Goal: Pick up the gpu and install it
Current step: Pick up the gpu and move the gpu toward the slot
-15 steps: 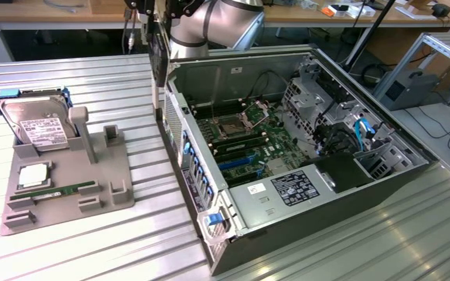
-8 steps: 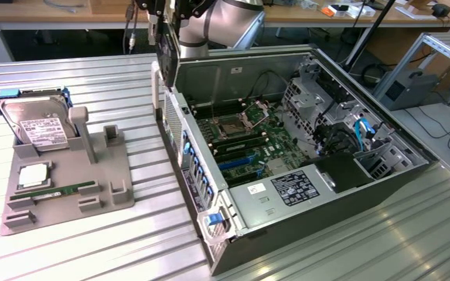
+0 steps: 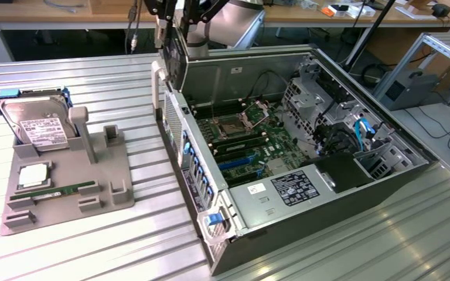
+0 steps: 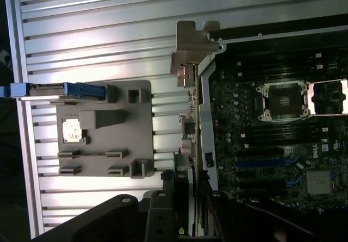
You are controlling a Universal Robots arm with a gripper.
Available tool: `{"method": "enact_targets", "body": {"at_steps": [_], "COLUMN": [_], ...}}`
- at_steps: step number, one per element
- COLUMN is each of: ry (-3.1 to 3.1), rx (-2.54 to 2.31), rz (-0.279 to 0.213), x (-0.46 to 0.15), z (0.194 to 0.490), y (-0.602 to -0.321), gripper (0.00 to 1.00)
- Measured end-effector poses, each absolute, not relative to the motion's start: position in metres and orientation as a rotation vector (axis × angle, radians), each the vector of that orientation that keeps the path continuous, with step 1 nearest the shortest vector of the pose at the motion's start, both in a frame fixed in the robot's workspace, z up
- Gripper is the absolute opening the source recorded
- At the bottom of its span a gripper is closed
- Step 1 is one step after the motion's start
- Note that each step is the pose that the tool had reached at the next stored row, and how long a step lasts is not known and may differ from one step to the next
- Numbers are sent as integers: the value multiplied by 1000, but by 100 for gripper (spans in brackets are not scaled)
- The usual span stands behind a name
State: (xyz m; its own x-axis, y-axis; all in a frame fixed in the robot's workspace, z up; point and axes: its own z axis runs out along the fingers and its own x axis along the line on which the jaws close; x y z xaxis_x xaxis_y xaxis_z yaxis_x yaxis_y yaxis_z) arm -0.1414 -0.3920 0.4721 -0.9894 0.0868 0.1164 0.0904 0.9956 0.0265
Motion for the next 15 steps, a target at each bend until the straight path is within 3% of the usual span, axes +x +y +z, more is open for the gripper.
{"method": "enact_targets", "body": {"at_steps": [15], "ry": [-2980], "rx": [-134], "rz": [-45], "x": [-95], "z": [456], "y": [-395], "gripper": [27]}}
